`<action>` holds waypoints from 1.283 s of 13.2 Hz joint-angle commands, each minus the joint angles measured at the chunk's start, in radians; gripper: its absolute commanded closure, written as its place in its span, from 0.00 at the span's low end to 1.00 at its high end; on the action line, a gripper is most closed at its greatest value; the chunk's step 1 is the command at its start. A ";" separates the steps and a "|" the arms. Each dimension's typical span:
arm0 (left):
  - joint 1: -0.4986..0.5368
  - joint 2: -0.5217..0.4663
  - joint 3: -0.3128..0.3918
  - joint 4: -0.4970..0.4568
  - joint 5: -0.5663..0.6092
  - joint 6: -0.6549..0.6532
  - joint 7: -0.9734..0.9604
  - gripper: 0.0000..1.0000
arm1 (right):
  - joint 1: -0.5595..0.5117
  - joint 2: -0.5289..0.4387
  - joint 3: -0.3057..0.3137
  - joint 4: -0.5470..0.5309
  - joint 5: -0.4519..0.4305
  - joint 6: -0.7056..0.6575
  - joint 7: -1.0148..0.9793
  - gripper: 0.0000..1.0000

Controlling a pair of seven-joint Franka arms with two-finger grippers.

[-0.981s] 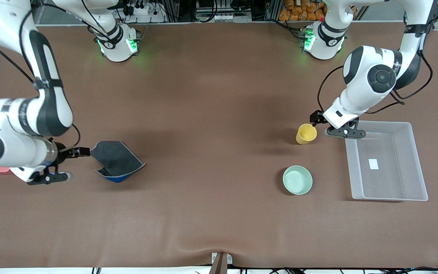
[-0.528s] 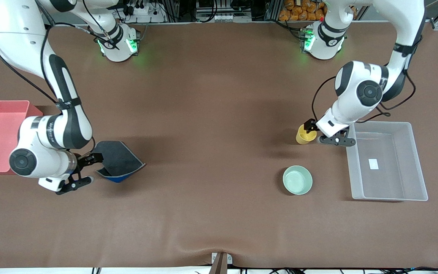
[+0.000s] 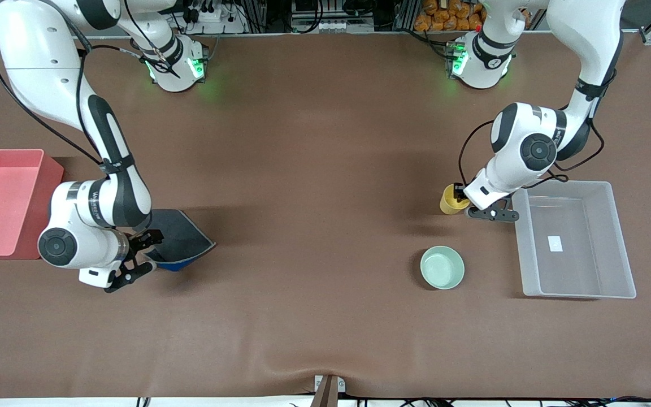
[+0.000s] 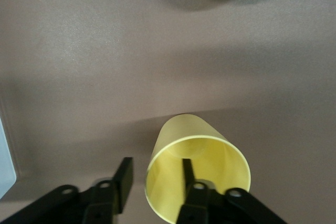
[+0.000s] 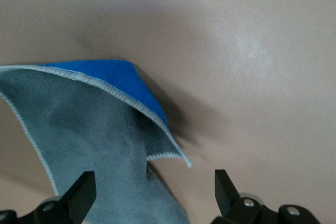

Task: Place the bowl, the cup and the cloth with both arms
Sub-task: 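Grasp the yellow cup with the left gripper while the right gripper grasps the cloth, then lower the cup into the clear bin while the right gripper lifts the cloth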

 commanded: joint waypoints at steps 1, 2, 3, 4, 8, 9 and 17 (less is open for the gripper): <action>0.004 -0.006 -0.005 -0.001 0.043 0.015 -0.013 1.00 | 0.000 0.024 -0.008 -0.010 0.014 0.053 -0.111 0.00; 0.010 -0.014 -0.005 0.000 0.059 0.015 -0.015 1.00 | 0.001 0.026 -0.008 -0.011 0.014 0.063 -0.129 0.00; 0.017 -0.028 -0.005 0.002 0.059 0.013 -0.015 1.00 | 0.001 0.029 -0.008 -0.011 0.014 0.071 -0.136 0.00; 0.035 -0.057 -0.005 0.009 0.059 0.004 -0.004 1.00 | 0.001 0.037 -0.008 -0.011 0.014 0.077 -0.136 0.00; 0.134 -0.222 -0.005 0.080 0.058 -0.132 0.049 1.00 | -0.002 0.066 -0.007 -0.013 0.020 0.082 -0.139 0.00; 0.171 -0.230 -0.005 0.147 0.059 -0.222 0.091 1.00 | -0.002 0.072 -0.005 -0.013 0.023 0.082 -0.139 0.00; 0.461 -0.019 0.000 0.261 0.061 -0.239 0.482 1.00 | -0.003 0.075 -0.007 -0.011 0.081 0.062 -0.124 1.00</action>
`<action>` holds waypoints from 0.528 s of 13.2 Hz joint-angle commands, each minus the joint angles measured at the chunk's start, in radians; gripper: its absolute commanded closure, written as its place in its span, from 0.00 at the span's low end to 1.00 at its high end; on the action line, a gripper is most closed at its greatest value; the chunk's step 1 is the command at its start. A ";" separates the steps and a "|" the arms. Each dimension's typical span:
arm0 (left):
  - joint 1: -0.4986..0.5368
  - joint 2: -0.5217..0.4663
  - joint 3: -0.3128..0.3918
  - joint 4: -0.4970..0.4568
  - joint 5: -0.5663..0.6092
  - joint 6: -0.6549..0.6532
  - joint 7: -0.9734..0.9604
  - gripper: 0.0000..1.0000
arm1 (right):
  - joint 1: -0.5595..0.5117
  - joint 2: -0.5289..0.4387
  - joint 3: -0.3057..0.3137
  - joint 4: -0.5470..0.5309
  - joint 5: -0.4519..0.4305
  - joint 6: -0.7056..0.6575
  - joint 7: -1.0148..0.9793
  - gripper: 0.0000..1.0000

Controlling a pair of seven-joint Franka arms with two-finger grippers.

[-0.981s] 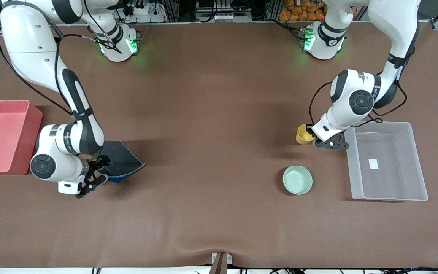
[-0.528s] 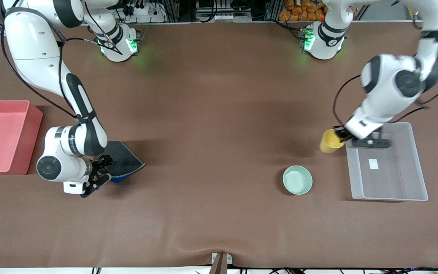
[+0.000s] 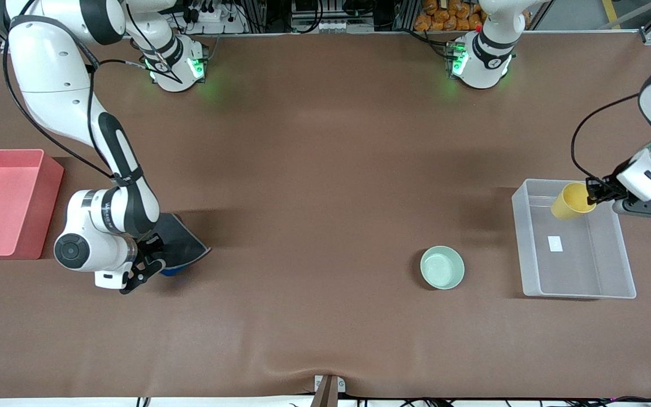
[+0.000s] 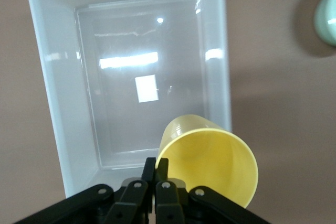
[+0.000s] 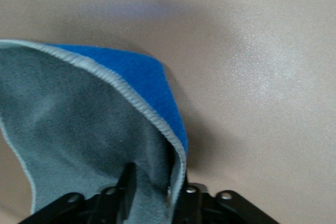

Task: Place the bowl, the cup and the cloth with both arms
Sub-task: 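Lower the cup into the clear bin while the right gripper lifts the cloth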

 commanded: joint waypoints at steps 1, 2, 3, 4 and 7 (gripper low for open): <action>0.043 0.137 -0.009 0.031 0.023 0.059 0.027 1.00 | -0.001 -0.002 0.005 -0.001 0.036 -0.027 -0.006 1.00; 0.053 0.166 -0.009 0.028 0.023 0.082 0.027 1.00 | 0.000 -0.007 0.005 0.002 0.036 -0.037 -0.002 1.00; 0.053 0.186 -0.009 0.026 0.023 0.086 0.030 1.00 | 0.000 -0.019 0.005 0.002 0.036 -0.041 -0.002 1.00; 0.053 0.203 -0.008 0.026 0.023 0.089 0.030 1.00 | 0.000 -0.031 0.005 0.004 0.036 -0.043 -0.002 1.00; 0.056 0.216 -0.008 0.019 0.023 0.089 0.030 0.42 | -0.001 -0.100 0.002 0.005 0.032 -0.041 -0.006 1.00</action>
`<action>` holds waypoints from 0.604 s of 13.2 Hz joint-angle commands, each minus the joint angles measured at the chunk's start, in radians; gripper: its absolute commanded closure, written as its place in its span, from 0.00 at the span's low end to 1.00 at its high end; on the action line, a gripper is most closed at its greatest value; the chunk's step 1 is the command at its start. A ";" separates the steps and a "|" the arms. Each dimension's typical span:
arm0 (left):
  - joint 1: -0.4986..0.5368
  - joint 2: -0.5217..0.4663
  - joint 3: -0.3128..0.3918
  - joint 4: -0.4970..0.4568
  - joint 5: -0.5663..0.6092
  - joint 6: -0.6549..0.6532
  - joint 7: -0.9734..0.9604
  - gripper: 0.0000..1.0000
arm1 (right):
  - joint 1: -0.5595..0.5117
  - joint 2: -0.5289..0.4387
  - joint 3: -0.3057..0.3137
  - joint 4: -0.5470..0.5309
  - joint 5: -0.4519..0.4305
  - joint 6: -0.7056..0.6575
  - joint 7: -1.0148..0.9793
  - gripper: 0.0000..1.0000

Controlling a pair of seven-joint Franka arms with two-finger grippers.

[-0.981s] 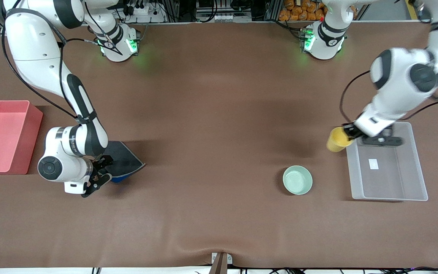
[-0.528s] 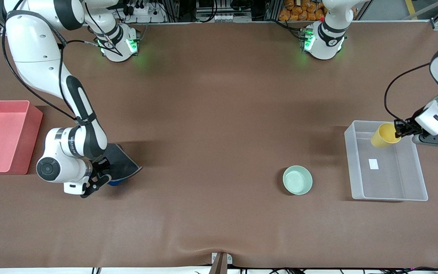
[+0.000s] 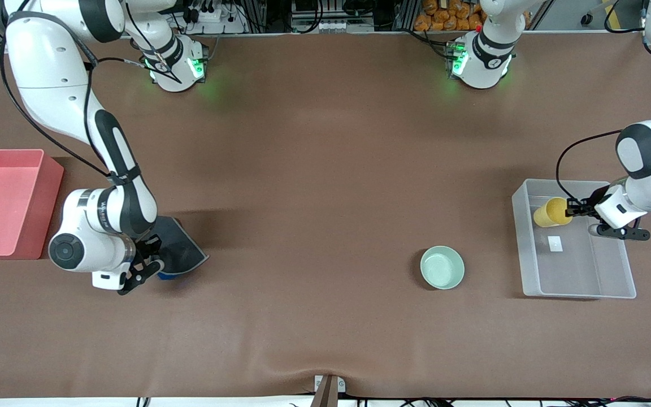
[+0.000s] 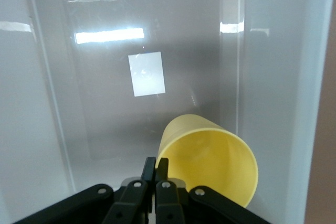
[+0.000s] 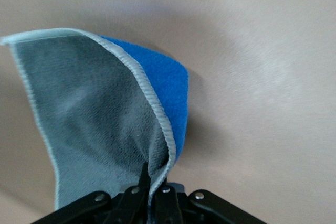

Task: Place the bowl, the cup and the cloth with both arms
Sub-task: 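Lower the cup into the clear bin while the right gripper lifts the cloth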

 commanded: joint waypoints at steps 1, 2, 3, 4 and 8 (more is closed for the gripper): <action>0.008 -0.019 -0.007 0.010 0.023 -0.009 0.006 0.08 | -0.004 -0.107 -0.001 -0.014 0.006 -0.017 -0.006 1.00; 0.014 -0.047 -0.009 0.013 0.023 -0.017 0.008 0.00 | -0.001 -0.148 -0.006 -0.012 0.001 -0.015 -0.007 1.00; 0.013 -0.083 -0.013 0.018 0.023 -0.020 0.003 0.00 | -0.001 -0.188 -0.009 -0.014 -0.005 -0.017 -0.006 1.00; 0.013 -0.117 -0.019 0.024 0.022 -0.023 -0.001 0.00 | -0.002 -0.219 -0.022 -0.015 -0.029 -0.018 -0.006 1.00; 0.003 -0.151 -0.130 0.155 0.008 -0.122 -0.122 0.00 | -0.004 -0.328 -0.134 -0.021 -0.152 -0.061 -0.006 1.00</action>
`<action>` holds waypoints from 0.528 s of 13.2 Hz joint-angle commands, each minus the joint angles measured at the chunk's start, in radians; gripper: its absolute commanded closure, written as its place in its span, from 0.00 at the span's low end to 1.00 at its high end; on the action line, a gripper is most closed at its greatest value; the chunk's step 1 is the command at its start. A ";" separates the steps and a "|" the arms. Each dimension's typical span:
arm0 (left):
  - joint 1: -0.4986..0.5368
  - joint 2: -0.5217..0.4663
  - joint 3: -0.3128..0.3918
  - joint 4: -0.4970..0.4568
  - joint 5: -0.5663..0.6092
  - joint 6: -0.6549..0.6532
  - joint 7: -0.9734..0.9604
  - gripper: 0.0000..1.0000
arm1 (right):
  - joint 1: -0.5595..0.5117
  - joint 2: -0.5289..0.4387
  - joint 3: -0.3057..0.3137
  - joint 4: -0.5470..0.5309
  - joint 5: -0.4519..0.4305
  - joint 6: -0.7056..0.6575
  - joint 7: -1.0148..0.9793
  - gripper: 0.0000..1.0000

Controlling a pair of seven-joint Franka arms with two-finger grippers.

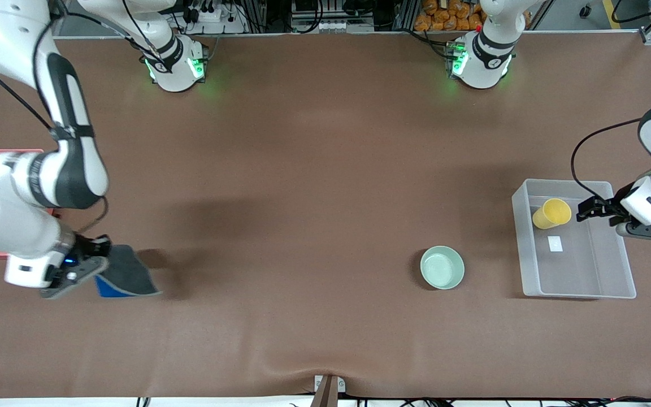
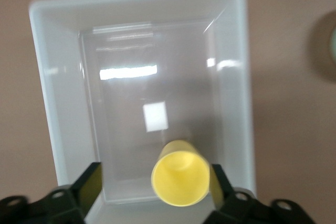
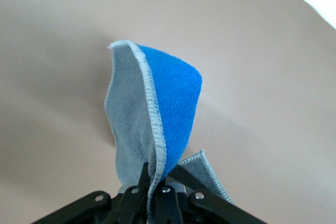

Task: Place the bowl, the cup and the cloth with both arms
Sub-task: 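Grasp the green bowl with the left gripper while the right gripper carries the cloth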

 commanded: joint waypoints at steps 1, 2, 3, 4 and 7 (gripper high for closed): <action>-0.003 0.006 -0.093 0.094 0.009 -0.084 -0.166 0.00 | -0.001 -0.084 -0.075 -0.040 -0.101 -0.034 -0.005 1.00; -0.020 0.018 -0.122 0.114 0.010 -0.084 -0.264 0.00 | -0.003 -0.089 -0.109 -0.037 -0.137 -0.058 -0.011 1.00; -0.059 0.040 -0.135 0.137 0.013 -0.084 -0.362 0.00 | -0.004 -0.090 -0.150 -0.035 -0.148 -0.071 -0.019 1.00; -0.105 0.070 -0.135 0.160 0.019 -0.084 -0.456 0.00 | -0.004 -0.089 -0.198 -0.035 -0.152 -0.078 -0.033 1.00; -0.202 0.191 -0.127 0.223 0.025 -0.069 -0.651 0.00 | -0.081 -0.081 -0.273 -0.035 -0.154 -0.106 -0.146 1.00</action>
